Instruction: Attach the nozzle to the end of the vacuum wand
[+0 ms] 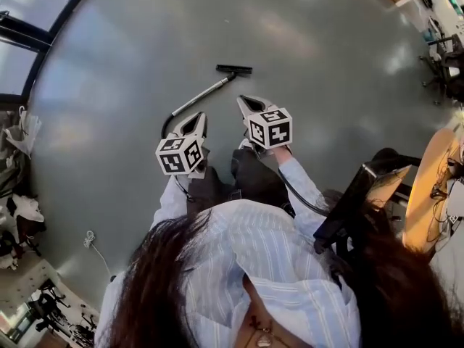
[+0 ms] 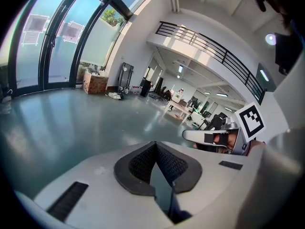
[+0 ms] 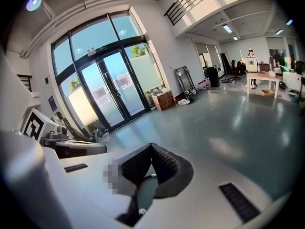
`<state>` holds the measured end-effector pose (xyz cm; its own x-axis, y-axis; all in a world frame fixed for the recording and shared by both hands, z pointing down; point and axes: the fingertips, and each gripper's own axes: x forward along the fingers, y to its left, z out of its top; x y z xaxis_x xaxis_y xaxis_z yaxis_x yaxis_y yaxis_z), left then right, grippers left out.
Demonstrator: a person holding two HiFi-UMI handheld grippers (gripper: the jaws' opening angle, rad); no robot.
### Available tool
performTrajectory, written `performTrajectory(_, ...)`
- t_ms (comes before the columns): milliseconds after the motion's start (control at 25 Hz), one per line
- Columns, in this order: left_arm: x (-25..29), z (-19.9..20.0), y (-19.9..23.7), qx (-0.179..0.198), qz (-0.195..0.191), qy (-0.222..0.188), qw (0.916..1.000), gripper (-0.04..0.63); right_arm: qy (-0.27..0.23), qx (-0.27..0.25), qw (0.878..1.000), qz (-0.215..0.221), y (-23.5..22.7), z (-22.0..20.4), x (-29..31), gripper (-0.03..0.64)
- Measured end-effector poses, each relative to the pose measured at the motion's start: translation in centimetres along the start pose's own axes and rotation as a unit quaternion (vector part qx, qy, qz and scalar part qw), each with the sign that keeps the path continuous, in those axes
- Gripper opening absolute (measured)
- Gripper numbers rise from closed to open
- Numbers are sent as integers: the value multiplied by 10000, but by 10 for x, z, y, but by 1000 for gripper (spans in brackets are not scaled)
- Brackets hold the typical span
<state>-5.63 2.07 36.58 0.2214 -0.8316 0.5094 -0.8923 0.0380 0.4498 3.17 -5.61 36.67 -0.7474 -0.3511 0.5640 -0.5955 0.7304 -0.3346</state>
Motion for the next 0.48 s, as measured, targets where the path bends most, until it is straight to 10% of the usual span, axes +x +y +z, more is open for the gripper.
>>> performTrajectory(480, -148, -47, 44, 407, -633, -49, 9972, 6, -474, 677, 9953, -514, 158, -67, -24, 6)
